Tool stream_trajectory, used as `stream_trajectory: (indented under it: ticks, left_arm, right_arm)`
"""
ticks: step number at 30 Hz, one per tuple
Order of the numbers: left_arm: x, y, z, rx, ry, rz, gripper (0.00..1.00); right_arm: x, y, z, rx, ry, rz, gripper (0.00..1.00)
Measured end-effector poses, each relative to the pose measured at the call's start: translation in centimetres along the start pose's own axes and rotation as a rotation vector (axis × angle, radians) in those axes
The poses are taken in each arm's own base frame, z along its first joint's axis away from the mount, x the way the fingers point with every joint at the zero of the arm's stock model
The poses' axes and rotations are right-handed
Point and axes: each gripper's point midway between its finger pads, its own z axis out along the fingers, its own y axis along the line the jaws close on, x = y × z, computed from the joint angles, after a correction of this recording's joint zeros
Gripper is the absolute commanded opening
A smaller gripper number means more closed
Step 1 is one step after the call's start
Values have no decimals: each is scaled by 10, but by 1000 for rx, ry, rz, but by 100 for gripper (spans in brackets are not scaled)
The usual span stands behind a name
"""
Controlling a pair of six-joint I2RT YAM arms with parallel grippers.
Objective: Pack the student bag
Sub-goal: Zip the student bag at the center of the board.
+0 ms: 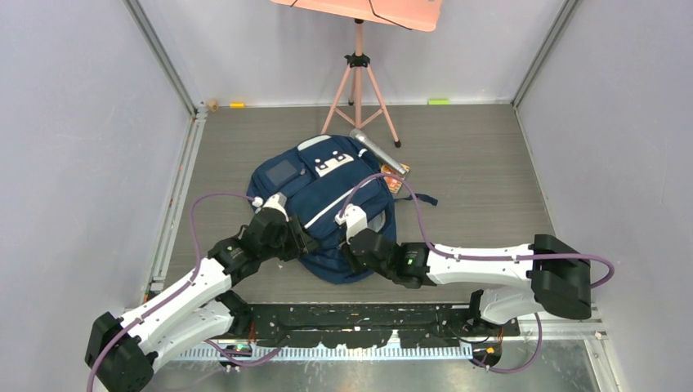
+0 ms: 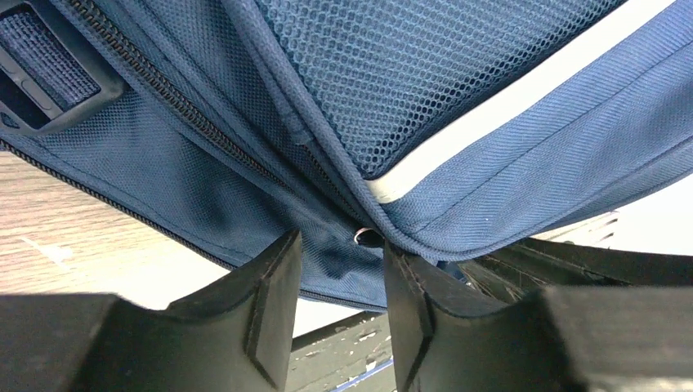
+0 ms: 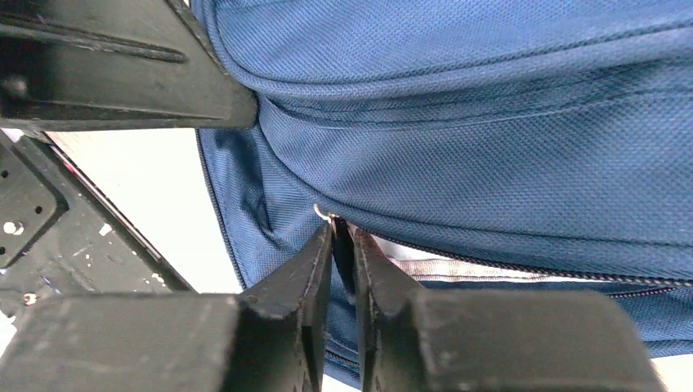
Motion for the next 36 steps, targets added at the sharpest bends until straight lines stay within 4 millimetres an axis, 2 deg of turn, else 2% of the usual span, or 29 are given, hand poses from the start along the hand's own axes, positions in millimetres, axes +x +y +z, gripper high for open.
stream_trajectory:
  ticks: [7, 8, 20, 24, 28, 31, 36]
  left_arm:
    - [-18, -6, -5, -15, -70, 63, 1]
    - [-20, -5, -6, -20, -75, 69, 0]
    - [-41, 12, -25, -114, -131, 147, 0]
    - [-74, 46, -41, -261, -282, 137, 0]
    - [-83, 64, -52, -348, -324, 152, 0]
    - [-87, 66, -57, -368, -329, 168, 0]
    - [-89, 45, -59, -277, -298, 268, 25]
  right_arm:
    - [-9, 6, -3, -9, -7, 26, 4]
    - [-10, 6, -3, -10, -8, 35, 3]
    - [-18, 8, -19, -12, -15, 154, 0]
    - [-6, -4, -25, 35, 22, 152, 0]
    - [4, -13, -30, 67, 48, 144, 0]
    - [6, -18, -36, 80, 53, 146, 0]
    - [8, -21, -39, 90, 61, 143, 0]
